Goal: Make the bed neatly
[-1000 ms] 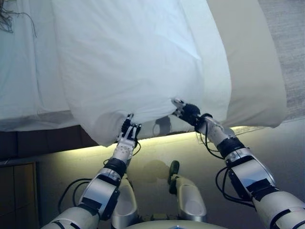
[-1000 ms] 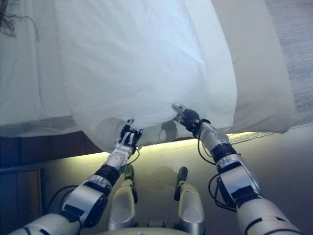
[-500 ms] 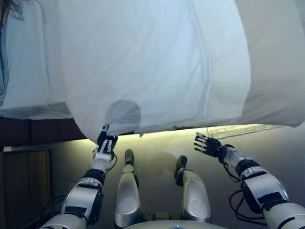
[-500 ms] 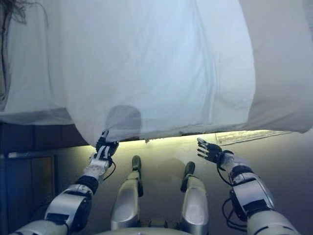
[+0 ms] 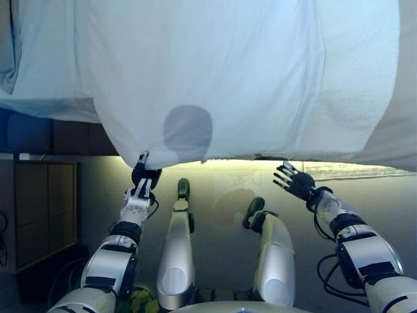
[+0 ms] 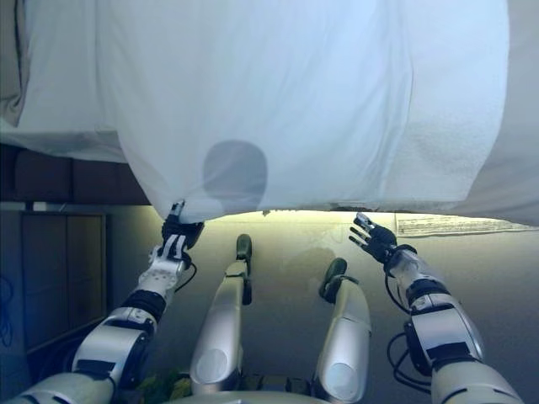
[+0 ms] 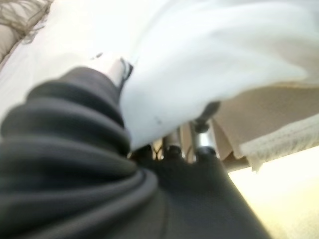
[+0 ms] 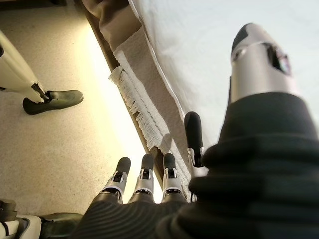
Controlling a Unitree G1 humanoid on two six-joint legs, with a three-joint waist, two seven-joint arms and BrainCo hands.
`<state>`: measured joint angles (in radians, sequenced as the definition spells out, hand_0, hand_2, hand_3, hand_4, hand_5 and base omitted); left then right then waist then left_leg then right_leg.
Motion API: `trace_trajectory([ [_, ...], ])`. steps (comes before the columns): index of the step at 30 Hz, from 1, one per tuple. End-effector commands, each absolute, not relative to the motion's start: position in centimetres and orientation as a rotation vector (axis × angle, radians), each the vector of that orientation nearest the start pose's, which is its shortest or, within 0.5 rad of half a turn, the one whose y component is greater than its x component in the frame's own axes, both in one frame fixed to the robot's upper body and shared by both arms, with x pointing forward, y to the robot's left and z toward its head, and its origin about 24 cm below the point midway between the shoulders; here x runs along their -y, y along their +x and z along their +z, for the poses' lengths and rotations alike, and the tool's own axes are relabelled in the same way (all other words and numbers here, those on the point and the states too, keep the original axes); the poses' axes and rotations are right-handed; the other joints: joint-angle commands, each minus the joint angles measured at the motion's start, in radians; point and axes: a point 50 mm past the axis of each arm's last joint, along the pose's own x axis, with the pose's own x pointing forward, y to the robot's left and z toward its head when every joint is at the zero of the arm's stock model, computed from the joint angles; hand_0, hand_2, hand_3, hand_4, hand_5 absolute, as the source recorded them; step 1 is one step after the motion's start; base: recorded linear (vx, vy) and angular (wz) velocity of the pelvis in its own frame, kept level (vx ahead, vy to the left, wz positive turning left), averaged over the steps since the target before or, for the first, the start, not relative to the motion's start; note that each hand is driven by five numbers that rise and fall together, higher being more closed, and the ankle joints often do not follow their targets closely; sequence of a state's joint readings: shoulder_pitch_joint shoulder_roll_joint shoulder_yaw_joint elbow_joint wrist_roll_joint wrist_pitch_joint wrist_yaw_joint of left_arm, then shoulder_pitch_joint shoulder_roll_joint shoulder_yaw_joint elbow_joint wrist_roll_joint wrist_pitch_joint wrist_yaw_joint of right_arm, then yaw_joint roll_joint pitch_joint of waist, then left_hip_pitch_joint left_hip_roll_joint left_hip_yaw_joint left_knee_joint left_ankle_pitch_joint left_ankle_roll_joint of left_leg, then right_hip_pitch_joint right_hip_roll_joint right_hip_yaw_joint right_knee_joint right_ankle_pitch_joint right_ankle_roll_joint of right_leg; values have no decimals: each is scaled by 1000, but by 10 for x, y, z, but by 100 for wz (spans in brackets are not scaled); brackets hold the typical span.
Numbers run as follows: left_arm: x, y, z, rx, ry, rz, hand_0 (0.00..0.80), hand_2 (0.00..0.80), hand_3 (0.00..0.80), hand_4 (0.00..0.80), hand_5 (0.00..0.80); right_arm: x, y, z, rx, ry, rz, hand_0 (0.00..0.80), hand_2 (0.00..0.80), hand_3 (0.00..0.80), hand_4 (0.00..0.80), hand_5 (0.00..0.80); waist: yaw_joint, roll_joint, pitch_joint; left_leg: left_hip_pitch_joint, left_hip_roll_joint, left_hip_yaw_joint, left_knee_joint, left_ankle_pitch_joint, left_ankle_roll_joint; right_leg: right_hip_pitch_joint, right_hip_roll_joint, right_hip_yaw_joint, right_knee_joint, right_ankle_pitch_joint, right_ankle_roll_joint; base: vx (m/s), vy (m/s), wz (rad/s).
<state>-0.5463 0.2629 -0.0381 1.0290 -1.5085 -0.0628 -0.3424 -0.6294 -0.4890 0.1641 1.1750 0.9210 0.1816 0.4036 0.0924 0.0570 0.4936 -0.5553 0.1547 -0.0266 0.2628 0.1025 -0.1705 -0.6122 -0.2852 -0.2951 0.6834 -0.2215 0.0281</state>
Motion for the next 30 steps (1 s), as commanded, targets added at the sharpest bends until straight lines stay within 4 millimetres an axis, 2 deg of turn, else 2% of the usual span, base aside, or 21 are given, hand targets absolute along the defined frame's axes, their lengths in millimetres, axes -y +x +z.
trace_trajectory([
  [1, -267, 255, -65, -255, -1155, 452, 800, 800, 800, 800, 800, 272, 321, 9, -411, 568, 54, 0, 0, 0, 0, 0, 38, -32, 26, -31, 24, -22, 131, -74, 42, 5, -56, 59, -47, 113, 92, -28, 81, 9],
  [7, -300, 210, -84, -284, -1132, 598, 800, 800, 800, 800, 800, 287, 310, 7, -384, 583, 23, 0, 0, 0, 0, 0, 56, -26, 26, -51, 20, -27, 159, -87, 48, -7, -69, 57, -30, 105, 91, -21, 78, 5],
  [11, -329, 184, -84, -266, -1100, 661, 800, 800, 800, 800, 800, 298, 301, 4, -372, 603, -1, 0, 0, 0, 0, 0, 67, -22, 26, -40, 19, -24, 166, -95, 50, 8, -75, 52, -31, 102, 92, -12, 71, 1],
  [13, -337, 176, -83, -251, -1093, 655, 800, 800, 800, 800, 800, 302, 297, 2, -373, 608, -15, 0, 0, 0, 0, 0, 71, -17, 26, -28, 15, -21, 165, -98, 51, 23, -80, 50, -39, 104, 95, 0, 81, 1],
  [15, -342, 172, -80, -227, -1090, 649, 800, 800, 800, 800, 800, 306, 293, 0, -381, 607, -24, 0, 0, 0, 0, 0, 74, -12, 26, -1, 11, -18, 167, -123, 49, 50, -84, 56, -42, 85, 109, 27, 74, 3],
  [16, -345, 172, -78, -208, -1087, 643, 800, 800, 800, 800, 800, 307, 291, -1, -384, 610, -26, 0, 0, 0, 0, 0, 76, -8, 26, -8, 9, -12, 161, -101, 53, 46, -89, 46, -54, 108, 101, -16, 73, 3],
  [21, -359, 175, -66, -147, -1063, 653, 800, 800, 800, 800, 800, 310, 287, -4, -405, 611, -29, 0, 0, 0, 0, 0, 77, 4, 26, 19, 3, -3, 159, -104, 52, 77, -96, 47, -66, 110, 105, -13, 86, 0],
  [30, -410, 175, -23, -19, -981, 722, 800, 800, 800, 800, 800, 325, 285, 4, -421, 563, -34, 0, 0, 0, 0, 0, 75, 32, 26, 31, -2, 16, 161, -109, 51, 93, -112, 64, -72, 106, 109, -8, 137, 0],
])
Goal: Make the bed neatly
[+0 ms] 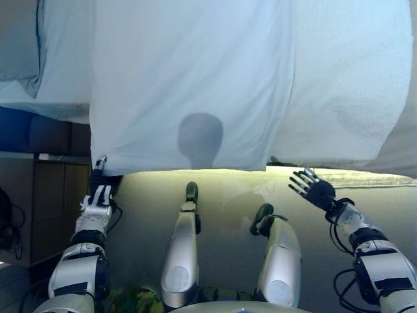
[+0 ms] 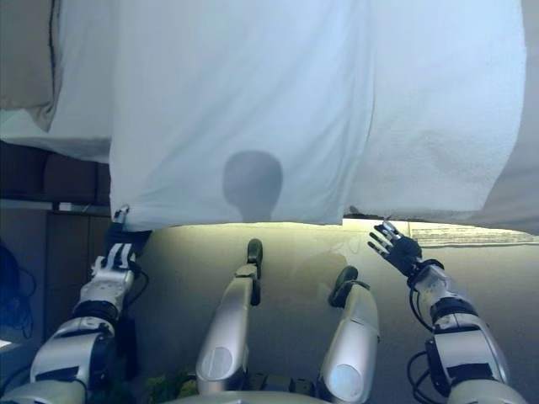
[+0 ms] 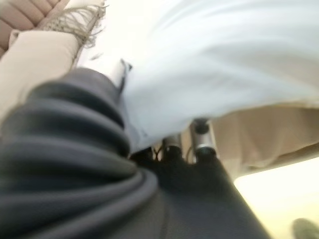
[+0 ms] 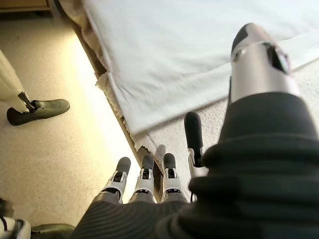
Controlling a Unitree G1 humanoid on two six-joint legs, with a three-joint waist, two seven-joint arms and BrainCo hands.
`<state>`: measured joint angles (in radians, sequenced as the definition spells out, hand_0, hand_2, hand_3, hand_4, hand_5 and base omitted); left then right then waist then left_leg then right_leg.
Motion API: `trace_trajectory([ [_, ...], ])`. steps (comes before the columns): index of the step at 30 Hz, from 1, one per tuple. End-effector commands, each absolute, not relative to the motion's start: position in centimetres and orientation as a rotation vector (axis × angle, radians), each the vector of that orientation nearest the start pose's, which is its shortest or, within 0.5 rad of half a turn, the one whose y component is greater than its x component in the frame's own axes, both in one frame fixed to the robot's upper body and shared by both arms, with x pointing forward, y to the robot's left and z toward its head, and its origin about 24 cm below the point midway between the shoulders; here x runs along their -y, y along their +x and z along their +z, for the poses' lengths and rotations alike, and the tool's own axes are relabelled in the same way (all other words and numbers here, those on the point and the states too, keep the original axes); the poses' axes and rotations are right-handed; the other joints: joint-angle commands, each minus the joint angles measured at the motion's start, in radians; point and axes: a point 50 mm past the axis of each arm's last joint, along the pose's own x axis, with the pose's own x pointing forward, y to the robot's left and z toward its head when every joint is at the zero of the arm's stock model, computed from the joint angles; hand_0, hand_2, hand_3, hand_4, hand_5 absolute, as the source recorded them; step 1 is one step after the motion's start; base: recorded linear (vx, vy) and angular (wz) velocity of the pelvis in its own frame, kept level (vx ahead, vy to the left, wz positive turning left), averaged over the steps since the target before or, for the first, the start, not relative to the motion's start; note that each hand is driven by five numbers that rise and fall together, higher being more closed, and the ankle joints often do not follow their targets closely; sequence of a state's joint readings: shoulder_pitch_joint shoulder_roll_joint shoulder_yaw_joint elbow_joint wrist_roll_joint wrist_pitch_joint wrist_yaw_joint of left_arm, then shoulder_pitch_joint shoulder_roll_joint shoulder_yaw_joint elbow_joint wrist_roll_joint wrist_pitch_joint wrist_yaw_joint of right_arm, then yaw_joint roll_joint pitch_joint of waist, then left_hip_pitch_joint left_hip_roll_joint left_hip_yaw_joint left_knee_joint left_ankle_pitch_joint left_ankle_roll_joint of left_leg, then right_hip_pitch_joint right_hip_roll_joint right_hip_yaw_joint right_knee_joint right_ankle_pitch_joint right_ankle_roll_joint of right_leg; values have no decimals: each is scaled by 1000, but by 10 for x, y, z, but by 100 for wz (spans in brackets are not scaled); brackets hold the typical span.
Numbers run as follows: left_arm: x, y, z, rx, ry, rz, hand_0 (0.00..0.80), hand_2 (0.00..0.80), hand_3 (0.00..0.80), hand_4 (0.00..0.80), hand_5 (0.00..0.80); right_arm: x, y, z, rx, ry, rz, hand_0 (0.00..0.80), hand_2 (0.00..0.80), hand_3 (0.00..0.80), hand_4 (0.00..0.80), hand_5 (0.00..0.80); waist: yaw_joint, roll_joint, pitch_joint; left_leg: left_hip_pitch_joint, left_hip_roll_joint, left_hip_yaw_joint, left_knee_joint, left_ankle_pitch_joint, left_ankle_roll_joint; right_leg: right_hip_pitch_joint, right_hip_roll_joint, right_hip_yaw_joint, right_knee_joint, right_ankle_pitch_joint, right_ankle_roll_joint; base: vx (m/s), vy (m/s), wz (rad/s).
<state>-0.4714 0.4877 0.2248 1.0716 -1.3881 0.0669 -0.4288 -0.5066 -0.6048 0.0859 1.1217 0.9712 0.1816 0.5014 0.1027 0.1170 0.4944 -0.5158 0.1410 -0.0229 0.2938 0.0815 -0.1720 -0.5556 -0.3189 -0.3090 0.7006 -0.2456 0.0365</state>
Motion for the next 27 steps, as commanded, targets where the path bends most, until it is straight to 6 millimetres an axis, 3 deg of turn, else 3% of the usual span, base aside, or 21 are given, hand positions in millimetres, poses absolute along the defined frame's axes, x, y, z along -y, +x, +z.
trace_trajectory([
  [1, -415, 176, -18, -9, -972, 730, 800, 800, 800, 800, 800, 326, 286, 6, -418, 559, -31, 0, 0, 0, 0, 0, 65, -28, 26, -13, 12, 15, 132, -89, 52, 33, -79, 80, -89, 131, 100, -24, 105, 0],
  [13, -448, 179, 24, 103, -931, 777, 800, 800, 800, 800, 800, 330, 293, 19, -386, 548, -11, 0, 0, 0, 0, 0, 74, -44, 26, -54, 6, 24, 154, -105, 62, 15, -86, 87, -123, 163, 113, -31, 74, 2],
  [27, -431, 222, 37, 150, -1018, 728, 800, 800, 800, 800, 800, 342, 305, 51, -341, 458, 14, 0, 0, 0, 0, 0, 64, -99, 26, -204, 21, 9, 278, -180, 74, -128, -77, 114, -12, 138, 115, -45, 106, 3],
])
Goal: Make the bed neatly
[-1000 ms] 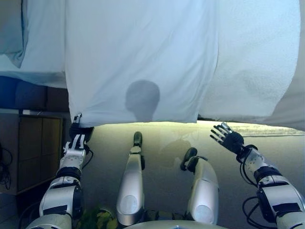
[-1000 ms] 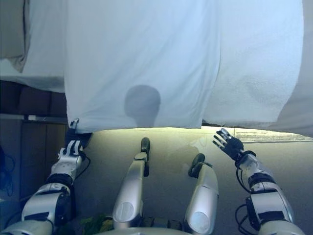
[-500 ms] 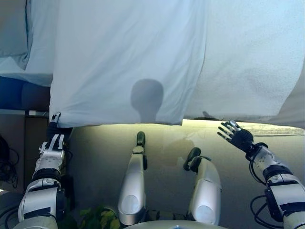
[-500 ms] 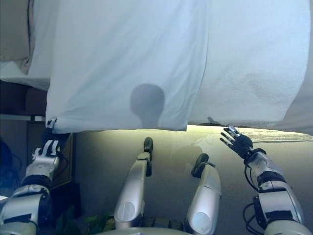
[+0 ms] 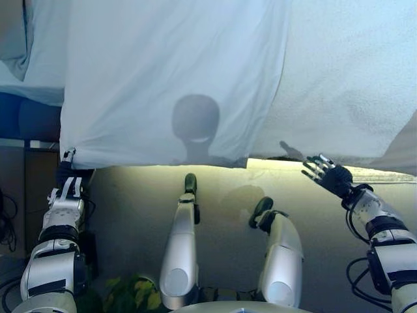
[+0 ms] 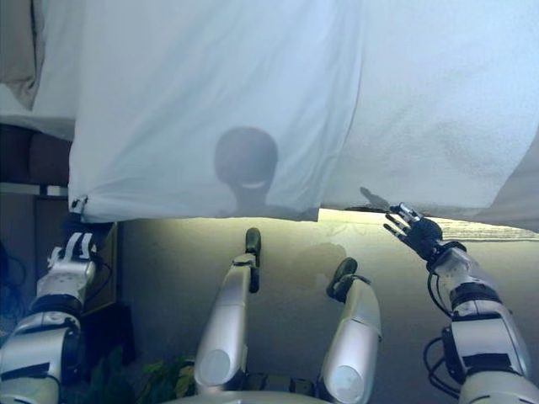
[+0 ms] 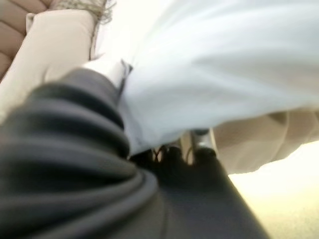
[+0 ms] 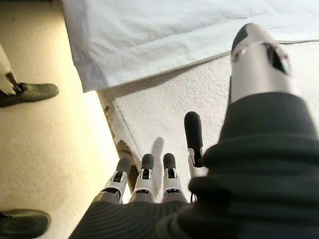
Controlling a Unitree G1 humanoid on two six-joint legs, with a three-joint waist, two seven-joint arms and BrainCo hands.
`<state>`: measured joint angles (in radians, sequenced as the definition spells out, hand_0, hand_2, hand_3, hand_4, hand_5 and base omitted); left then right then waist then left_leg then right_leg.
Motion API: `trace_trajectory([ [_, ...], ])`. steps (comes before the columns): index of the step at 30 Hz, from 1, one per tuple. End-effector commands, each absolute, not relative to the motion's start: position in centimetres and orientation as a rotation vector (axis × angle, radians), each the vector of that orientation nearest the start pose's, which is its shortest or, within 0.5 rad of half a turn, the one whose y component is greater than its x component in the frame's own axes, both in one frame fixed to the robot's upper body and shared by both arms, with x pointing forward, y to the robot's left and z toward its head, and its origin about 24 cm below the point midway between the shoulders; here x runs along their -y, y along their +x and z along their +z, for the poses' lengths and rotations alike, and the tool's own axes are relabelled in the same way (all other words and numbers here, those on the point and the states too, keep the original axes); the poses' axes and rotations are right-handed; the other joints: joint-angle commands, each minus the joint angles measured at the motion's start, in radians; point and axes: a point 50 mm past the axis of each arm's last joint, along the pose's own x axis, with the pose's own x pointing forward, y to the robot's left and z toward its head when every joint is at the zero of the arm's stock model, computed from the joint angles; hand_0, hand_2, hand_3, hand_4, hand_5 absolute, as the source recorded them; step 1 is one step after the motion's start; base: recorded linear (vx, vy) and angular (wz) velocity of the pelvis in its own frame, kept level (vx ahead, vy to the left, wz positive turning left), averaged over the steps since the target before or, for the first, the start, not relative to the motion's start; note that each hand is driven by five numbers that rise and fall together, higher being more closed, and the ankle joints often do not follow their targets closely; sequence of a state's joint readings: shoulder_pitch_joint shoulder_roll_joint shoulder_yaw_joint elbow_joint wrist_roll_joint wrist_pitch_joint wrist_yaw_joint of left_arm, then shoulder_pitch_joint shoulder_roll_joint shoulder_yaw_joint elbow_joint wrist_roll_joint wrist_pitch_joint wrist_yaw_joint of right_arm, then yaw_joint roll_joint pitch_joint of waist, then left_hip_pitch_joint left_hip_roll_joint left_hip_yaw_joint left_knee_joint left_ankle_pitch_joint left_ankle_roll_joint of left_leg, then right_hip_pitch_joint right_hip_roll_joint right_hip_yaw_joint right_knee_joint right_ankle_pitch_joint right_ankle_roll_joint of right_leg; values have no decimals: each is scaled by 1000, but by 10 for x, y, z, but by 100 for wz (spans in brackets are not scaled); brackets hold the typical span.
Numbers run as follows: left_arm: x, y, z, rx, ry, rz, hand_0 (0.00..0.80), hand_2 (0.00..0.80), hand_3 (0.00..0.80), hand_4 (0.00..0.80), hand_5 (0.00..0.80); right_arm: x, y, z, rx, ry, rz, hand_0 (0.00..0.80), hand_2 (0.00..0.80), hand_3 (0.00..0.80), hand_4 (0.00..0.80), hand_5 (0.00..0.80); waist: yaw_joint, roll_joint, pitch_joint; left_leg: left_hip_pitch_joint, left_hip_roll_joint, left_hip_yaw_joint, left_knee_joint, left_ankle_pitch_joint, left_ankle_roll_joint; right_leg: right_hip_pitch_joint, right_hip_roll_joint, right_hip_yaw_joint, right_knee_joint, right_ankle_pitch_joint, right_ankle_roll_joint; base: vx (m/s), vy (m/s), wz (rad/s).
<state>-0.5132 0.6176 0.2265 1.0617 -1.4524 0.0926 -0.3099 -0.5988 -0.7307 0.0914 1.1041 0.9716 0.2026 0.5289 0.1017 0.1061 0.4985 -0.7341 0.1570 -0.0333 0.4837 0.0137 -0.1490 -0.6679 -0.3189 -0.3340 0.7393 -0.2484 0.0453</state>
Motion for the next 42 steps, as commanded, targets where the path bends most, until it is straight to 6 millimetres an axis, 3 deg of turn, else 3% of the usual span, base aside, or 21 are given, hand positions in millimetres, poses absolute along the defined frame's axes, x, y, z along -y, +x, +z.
trace_trajectory([
  [1, -430, 223, 37, 151, -1018, 726, 800, 800, 800, 800, 800, 344, 306, 53, -337, 449, 17, 0, 0, 0, 0, 0, 65, -90, 22, -2, 4, 18, 95, -108, 55, -32, -77, 138, -46, 150, 104, -58, 112, -1],
  [4, -432, 222, 37, 152, -1039, 745, 800, 800, 800, 800, 800, 346, 309, 62, -327, 423, 31, 0, 0, 0, 0, 0, 66, -91, 22, -34, 2, 14, 128, -127, 56, -65, -79, 146, -21, 142, 109, -52, 116, -6],
  [5, -432, 221, 37, 156, -1049, 754, 656, 656, 656, 656, 656, 347, 310, 65, -324, 413, 38, 0, 0, 0, 0, 0, 65, -92, 22, -45, 1, 13, 135, -128, 56, -75, -78, 147, -16, 141, 108, -88, 150, -10],
  [6, -433, 221, 37, 154, -1064, 754, 0, 0, 0, 0, 0, 347, 312, 70, -318, 399, 48, 0, 0, 0, 0, 0, 64, -90, 22, -62, 0, 11, 144, -129, 57, -94, -79, 150, -9, 142, 107, -87, 131, -9],
  [13, -420, 224, 25, 61, -1084, 694, 0, 0, 0, 0, 0, 336, 321, 78, -298, 395, 90, 0, 0, 0, 0, 0, 68, -91, 22, -126, -5, 2, 199, -146, 59, -162, -87, 160, 41, 140, 108, -69, 34, -2],
  [21, -379, 214, -28, -252, -1079, 611, 0, 0, 0, 0, 0, 313, 326, 69, -290, 437, 162, 0, 0, 0, 0, 0, 59, -100, 22, -99, 0, 15, 175, -136, 57, -131, -81, 150, 8, 157, 119, -4, -61, 3],
  [25, -370, 203, -44, -282, -1128, 617, 0, 0, 0, 0, 0, 308, 326, 64, -276, 473, 163, 0, 0, 0, 0, 0, 57, -102, 22, -57, 8, 26, 139, -126, 51, -86, -79, 138, -33, 171, 125, 43, -121, 1],
  [29, -349, 196, -62, -279, -1138, 559, 0, 0, 0, 0, 0, 297, 322, 46, -269, 571, 141, 0, 0, 0, 0, 0, 54, -105, 22, 3, 12, 41, 108, -128, 51, -31, -83, 131, -85, 198, 131, 72, -139, 0],
  [31, -334, 194, -72, -282, -1134, 523, 0, 0, 0, 0, 0, 288, 319, 36, -264, 615, 138, 0, 0, 0, 0, 0, 50, -103, 22, 34, 3, 56, 83, -108, 59, 3, -88, 128, -150, 248, 125, 52, -124, -4],
  [35, -294, 188, -92, -360, -1090, 372, 0, 0, 0, 0, 0, 267, 306, 6, -277, 715, 107, 0, 0, 0, 0, 0, 37, -98, 22, 141, -40, 65, 31, -118, 71, 128, -95, 165, -317, 344, 137, 169, -120, 1],
  [37, -276, 186, -98, -395, -1060, 280, 0, 0, 0, 0, 0, 259, 299, -6, -289, 747, 90, 0, 0, 0, 0, 0, 27, -88, 21, 191, -62, 63, -22, -104, 80, 174, -74, 192, -361, 369, 138, 129, -58, 9],
  [39, -266, 191, -94, -374, -998, 193, 0, 0, 0, 0, 0, 253, 288, -19, -308, 779, 80, 0, 0, 0, 0, 0, 26, -85, 21, 235, -63, 90, -83, -73, 100, 177, -37, 158, -280, 338, 132, 50, 37, 17],
  [40, -262, 195, -91, -352, -972, 149, 0, 0, 0, 0, 0, 253, 286, -21, -322, 790, 78, 0, 0, 0, 0, 0, 33, -84, 21, 249, -56, 113, -102, -58, 109, 171, -21, 118, -206, 310, 130, 3, 108, 10],
  [42, -257, 202, -83, -268, -928, 125, 0, 0, 0, 0, 0, 252, 281, -27, -350, 822, 75, 0, 0, 0, 0, 0, 45, -83, 21, 284, -57, 139, -162, -18, 116, 177, 55, 38, -93, 222, 118, 21, 50, -10],
])
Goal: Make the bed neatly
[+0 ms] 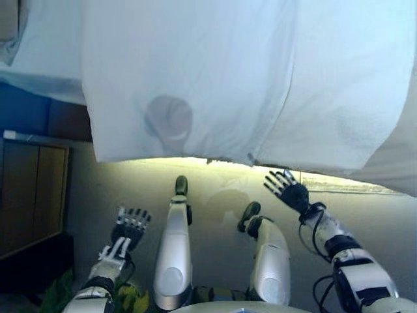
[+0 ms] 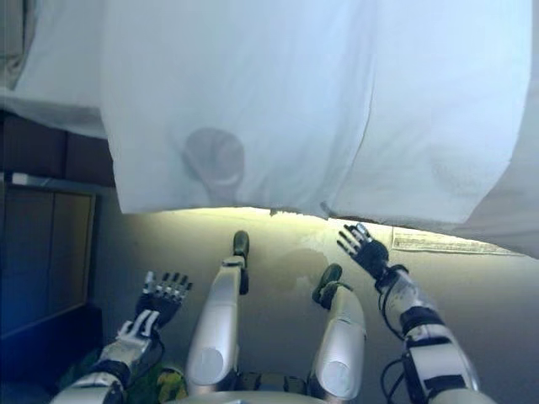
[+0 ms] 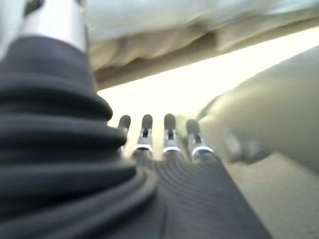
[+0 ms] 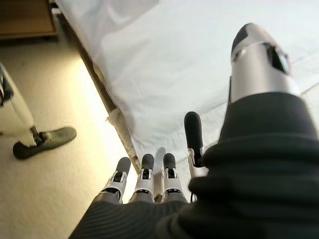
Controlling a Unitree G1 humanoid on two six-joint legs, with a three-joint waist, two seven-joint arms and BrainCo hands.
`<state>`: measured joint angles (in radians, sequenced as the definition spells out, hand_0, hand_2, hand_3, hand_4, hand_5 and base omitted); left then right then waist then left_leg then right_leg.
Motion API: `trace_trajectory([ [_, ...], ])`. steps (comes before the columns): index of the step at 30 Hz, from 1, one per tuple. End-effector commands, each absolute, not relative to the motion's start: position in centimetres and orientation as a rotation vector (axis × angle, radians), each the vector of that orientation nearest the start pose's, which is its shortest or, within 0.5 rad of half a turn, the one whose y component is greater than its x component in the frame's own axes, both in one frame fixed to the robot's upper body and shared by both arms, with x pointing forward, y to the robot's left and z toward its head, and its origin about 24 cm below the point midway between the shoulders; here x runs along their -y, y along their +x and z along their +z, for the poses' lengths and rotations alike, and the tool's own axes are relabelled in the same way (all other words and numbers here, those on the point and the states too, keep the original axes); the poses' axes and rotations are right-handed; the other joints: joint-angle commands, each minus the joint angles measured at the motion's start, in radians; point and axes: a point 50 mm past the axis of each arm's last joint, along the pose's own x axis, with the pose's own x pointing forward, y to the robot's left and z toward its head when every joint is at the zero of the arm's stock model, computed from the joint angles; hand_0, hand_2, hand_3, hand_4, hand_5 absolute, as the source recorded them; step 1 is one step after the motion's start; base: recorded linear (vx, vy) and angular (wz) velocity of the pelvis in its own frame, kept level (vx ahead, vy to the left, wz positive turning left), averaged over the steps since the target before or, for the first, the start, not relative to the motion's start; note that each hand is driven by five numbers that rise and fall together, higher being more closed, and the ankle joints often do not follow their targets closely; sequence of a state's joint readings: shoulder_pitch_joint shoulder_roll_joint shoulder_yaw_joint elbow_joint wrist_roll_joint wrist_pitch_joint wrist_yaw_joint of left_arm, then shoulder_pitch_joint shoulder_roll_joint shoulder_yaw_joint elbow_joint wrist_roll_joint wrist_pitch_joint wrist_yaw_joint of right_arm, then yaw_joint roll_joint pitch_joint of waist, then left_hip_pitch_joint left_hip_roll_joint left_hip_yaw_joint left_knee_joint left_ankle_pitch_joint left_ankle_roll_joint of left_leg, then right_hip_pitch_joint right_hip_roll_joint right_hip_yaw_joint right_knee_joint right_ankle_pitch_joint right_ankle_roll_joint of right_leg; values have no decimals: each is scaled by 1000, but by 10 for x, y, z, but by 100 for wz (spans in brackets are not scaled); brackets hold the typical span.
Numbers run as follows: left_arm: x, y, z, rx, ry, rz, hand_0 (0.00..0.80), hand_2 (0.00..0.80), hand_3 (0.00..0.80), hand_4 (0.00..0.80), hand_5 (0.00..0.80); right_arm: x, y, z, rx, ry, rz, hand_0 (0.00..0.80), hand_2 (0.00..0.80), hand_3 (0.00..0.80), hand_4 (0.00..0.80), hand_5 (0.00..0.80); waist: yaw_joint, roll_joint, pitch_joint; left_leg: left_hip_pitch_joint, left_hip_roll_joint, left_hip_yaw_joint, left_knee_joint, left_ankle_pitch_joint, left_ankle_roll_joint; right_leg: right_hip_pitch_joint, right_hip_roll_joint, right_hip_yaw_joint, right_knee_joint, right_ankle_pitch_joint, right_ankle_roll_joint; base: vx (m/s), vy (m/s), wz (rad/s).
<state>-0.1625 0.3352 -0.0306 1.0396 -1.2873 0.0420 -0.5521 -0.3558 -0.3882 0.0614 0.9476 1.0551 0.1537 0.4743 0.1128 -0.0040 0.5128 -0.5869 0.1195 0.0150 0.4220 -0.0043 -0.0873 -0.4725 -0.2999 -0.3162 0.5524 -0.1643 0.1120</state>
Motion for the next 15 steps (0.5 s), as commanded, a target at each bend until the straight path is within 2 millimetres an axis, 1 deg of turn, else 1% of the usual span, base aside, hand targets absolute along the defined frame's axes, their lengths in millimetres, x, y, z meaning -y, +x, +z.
trace_trajectory([
  [1, -257, 205, -78, -232, -915, 122, 0, 0, 0, 0, 0, 251, 276, -33, -362, 844, 68, 0, 0, 0, 0, 0, 33, 23, 2, 156, -39, 85, -127, 10, 53, -7, 81, 4, 93, 123, 37, 47, -63, -28],
  [2, -256, 209, -73, -203, -900, 117, 0, 0, 0, 0, 0, 250, 274, -37, -366, 855, 65, 0, 0, 0, 0, 0, 31, 24, 2, 170, -54, 80, -149, 17, 53, -8, 107, 4, 93, 127, 33, 33, -123, -22],
  [3, -256, 215, -68, -182, -879, 102, 0, 0, 0, 0, 0, 249, 272, -40, -371, 859, 57, 0, 0, 0, 0, 0, 30, 21, -2, 174, -66, 80, -155, 20, 52, 9, 118, 7, 58, 124, 24, -13, -167, -8],
  [4, -255, 225, -60, -169, -856, 72, 0, 0, 0, 0, 0, 249, 270, -43, -380, 857, 38, 0, 0, 0, 0, 0, 26, 27, -6, 173, -79, 80, -162, 25, 53, 16, 128, 18, 34, 125, 15, -51, -168, 7],
  [5, -254, 232, -55, -167, -834, 43, 0, 0, 0, 0, 0, 250, 271, -43, -379, 853, 28, 0, 0, 0, 0, 0, 17, 39, -2, 177, -81, 89, -169, 29, 54, -3, 133, 24, 52, 136, 16, -64, -111, 22],
  [6, -252, 237, -52, -159, -817, 24, 0, 0, 0, 0, 0, 252, 271, -43, -376, 844, 29, 0, 0, 0, 0, 0, 14, 47, -1, 179, -82, 94, -161, 27, 54, -10, 130, 18, 65, 116, 6, -56, -31, 33],
  [7, -252, 240, -49, -151, -801, 12, 0, 0, 0, 0, 0, 254, 273, -41, -377, 831, 33, 0, 0, 0, 0, 0, 11, 51, -1, 176, -79, 87, -146, 27, 49, -7, 127, 14, 72, 93, -6, -47, -1, 28],
  [8, -252, 244, -45, -132, -794, 10, 0, 0, 0, 0, 0, 255, 275, -39, -380, 820, 34, 0, 0, 0, 0, 0, 8, 51, 0, 166, -65, 77, -120, 27, 36, -2, 127, 14, 72, 62, -22, -43, 4, 10],
  [9, -251, 247, -43, -115, -792, 14, 0, 0, 0, 0, 0, 256, 275, -38, -383, 813, 40, 0, 0, 0, 0, 0, 3, 48, 1, 152, -37, 71, -94, 30, 18, 3, 128, 16, 68, 34, -37, -29, 5, -7],
  [10, -251, 251, -39, -95, -778, 40, 0, 0, 0, 0, 0, 254, 275, -39, -392, 812, 54, 0, 0, 0, 0, 0, -9, 37, 1, 137, 25, 62, -73, 44, -13, 6, 130, 25, 66, 9, -55, -4, 26, -14],
  [11, -252, 253, -37, -79, -766, 63, 0, 0, 0, 0, 0, 249, 274, -41, -401, 821, 65, 0, 0, 0, 0, 0, -14, 24, 0, 132, 73, 31, -82, 70, -37, -1, 138, 42, 74, -3, -64, 15, 57, -18],
  [12, -255, 255, -34, -62, -764, 95, 0, 0, 0, 0, 0, 246, 272, -45, -410, 827, 73, 0, 0, 0, 0, 0, -15, 11, -3, 136, 108, -2, -110, 94, -49, -9, 146, 60, 81, -7, -67, 25, 81, -20],
  [13, -259, 258, -31, -38, -775, 135, 0, 0, 0, 0, 0, 243, 271, -48, -418, 837, 69, 0, 0, 0, 0, 0, -17, 0, -5, 144, 136, -21, -141, 113, -57, -17, 149, 76, 87, -11, -66, 30, 90, -29],
  [14, -261, 261, -28, -21, -787, 150, 0, 0, 0, 0, 0, 240, 269, -51, -424, 846, 65, 0, 0, 0, 0, 0, -21, -7, -8, 152, 157, -24, -165, 126, -61, -22, 149, 87, 91, -14, -65, 28, 127, -41],
  [15, -263, 267, -21, 15, -807, 164, 0, 0, 0, 0, 0, 238, 265, -56, -434, 866, 52, 0, 0, 0, 0, 0, -31, -12, -13, 161, 183, -7, -196, 141, -66, -28, 145, 93, 97, -22, -62, 19, 148, -42],
])
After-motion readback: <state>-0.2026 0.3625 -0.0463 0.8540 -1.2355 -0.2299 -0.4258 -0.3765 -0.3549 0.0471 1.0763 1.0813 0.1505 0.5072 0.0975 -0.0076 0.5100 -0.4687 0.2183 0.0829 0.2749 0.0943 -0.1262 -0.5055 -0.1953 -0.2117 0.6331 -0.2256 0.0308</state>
